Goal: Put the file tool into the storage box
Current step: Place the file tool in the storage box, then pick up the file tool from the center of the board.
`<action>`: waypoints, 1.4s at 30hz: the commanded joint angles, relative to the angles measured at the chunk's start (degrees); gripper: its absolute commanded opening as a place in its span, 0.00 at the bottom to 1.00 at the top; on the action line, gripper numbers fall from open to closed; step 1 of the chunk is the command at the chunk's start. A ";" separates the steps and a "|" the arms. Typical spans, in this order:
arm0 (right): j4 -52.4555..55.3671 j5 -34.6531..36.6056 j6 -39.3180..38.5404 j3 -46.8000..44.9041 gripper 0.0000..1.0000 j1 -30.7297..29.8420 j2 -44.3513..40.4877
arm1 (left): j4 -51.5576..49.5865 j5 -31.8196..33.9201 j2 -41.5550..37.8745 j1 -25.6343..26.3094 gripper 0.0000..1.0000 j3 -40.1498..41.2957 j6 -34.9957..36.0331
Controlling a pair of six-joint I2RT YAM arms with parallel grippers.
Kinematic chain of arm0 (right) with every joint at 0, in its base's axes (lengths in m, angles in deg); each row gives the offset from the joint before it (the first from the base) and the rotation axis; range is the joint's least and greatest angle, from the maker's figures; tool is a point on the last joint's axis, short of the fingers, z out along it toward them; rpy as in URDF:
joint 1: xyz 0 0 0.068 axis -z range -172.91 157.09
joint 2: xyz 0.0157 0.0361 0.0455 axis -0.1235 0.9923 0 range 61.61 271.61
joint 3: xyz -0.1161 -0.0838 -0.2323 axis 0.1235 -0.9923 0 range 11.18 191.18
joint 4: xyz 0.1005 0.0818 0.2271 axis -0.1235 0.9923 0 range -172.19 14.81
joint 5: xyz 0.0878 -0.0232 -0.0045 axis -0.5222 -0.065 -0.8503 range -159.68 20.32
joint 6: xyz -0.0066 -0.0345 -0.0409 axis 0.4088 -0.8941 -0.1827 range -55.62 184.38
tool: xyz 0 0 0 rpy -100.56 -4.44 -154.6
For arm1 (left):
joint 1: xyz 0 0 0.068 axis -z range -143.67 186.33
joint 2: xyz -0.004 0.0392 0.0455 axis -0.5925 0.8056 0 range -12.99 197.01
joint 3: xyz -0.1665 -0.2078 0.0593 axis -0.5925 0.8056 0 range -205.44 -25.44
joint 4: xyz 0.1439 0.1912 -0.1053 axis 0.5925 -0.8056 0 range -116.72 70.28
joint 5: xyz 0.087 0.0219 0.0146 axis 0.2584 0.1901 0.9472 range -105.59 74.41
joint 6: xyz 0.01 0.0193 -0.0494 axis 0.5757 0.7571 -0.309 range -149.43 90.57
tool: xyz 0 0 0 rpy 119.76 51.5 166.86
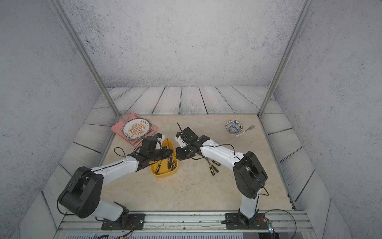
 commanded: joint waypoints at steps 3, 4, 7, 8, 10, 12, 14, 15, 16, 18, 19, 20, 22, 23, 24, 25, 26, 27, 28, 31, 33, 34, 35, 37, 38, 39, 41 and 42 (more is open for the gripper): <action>-0.12 1.33 0.26 -0.02 0.22 -0.03 -0.66 | -12.81 15.57 -0.89 -0.15 0.14 -2.24 3.22; 0.15 1.70 0.17 0.04 0.22 -0.03 -0.57 | -14.20 15.60 -0.15 -0.22 0.20 -3.13 3.59; 1.72 4.57 0.12 0.27 0.25 -0.03 -0.35 | -14.83 14.57 1.28 -0.10 0.43 -4.20 3.84; 2.45 5.81 0.16 0.29 0.27 -0.01 -0.26 | -14.59 14.42 1.33 -0.07 0.47 -4.09 3.59; 4.76 9.35 -0.44 0.36 0.31 0.02 -0.26 | -14.14 14.18 1.26 -0.07 0.53 -3.74 3.49; 8.00 15.25 0.03 0.58 0.33 0.09 0.02 | -14.03 13.97 1.24 -0.07 0.54 -3.78 3.43; 11.94 21.05 0.91 0.71 0.34 0.67 0.93 | -13.81 13.66 1.28 -0.06 0.55 -3.77 3.42; 14.45 23.92 1.66 0.92 0.33 1.29 1.68 | -13.74 13.40 1.38 -0.07 0.55 -3.75 3.39; 16.72 26.40 2.56 0.84 0.33 1.89 2.50 | -13.59 13.23 1.42 -0.07 0.55 -3.74 3.32; 20.66 31.33 4.19 0.02 0.33 3.04 3.81 | -13.66 12.97 1.68 -0.07 0.54 -3.84 3.22; 21.86 33.05 4.75 -1.01 0.33 3.64 4.17 | -13.66 12.82 1.79 -0.07 0.54 -3.98 3.18; 22.28 34.16 5.22 -2.29 0.33 4.17 4.21 | -13.71 12.66 1.84 -0.07 0.54 -4.07 3.09; 21.87 34.83 6.02 -5.92 0.32 5.51 3.66 | -13.59 12.53 1.77 -0.07 0.54 -3.96 3.03; 21.47 34.57 6.43 -7.46 0.32 6.06 3.29 | -13.50 12.52 1.69 -0.07 0.54 -3.96 2.99; 20.87 34.20 7.00 -9.14 0.32 6.73 2.84 | -13.49 12.42 1.71 -0.07 0.54 -3.95 3.01; 20.25 33.68 7.37 -10.72 0.32 7.15 2.53 | -13.45 12.32 1.69 -0.07 0.54 -3.96 2.95; 19.75 33.08 7.68 -11.83 0.32 7.58 2.28 | -13.45 12.23 1.77 -0.07 0.54 -3.96 2.89; 19.21 32.33 7.80 -12.99 0.31 7.91 2.16 | -13.41 12.19 1.83 -0.05 0.54 -3.97 2.79; 18.70 31.65 8.04 -13.86 0.31 8.12 2.17 | -13.34 12.01 1.91 -0.06 0.54 -3.95 2.72; 17.47 29.28 8.25 -15.30 0.30 8.41 2.79 | -13.39 11.73 2.12 -0.07 0.54 -4.00 2.69; 16.90 28.31 8.43 -15.69 0.29 8.40 3.42 | -13.40 11.59 2.12 -0.06 0.54 -4.05 2.56; 16.70 27.84 8.49 -15.78 0.29 8.40 3.81 | -13.41 11.60 2.12 -0.07 0.54 -4.04 2.55; 16.54 27.31 8.42 -15.78 0.29 8.41 4.24 | -13.48 11.68 2.05 -0.07 0.54 -4.04 2.59; 16.35 25.96 8.29 -15.78 0.27 8.36 4.97 | -13.41 11.63 2.12 -0.07 0.54 -4.04 2.53; 16.26 25.30 8.30 -15.78 0.27 8.41 5.33 | -13.43 11.70 2.12 -0.07 0.54 -4.12 2.60; 16.04 24.50 8.39 -15.86 0.26 8.38 5.58 | -13.41 11.57 2.12 -0.07 0.54 -4.08 2.53; 15.62 22.92 8.59 -16.19 0.26 8.41 5.88 | -13.45 11.73 2.04 -0.07 0.54 -4.06 2.61; 15.26 22.03 8.60 -16.45 0.25 8.34 5.97 | -13.50 11.80 2.05 -0.07 0.55 -4.11 2.68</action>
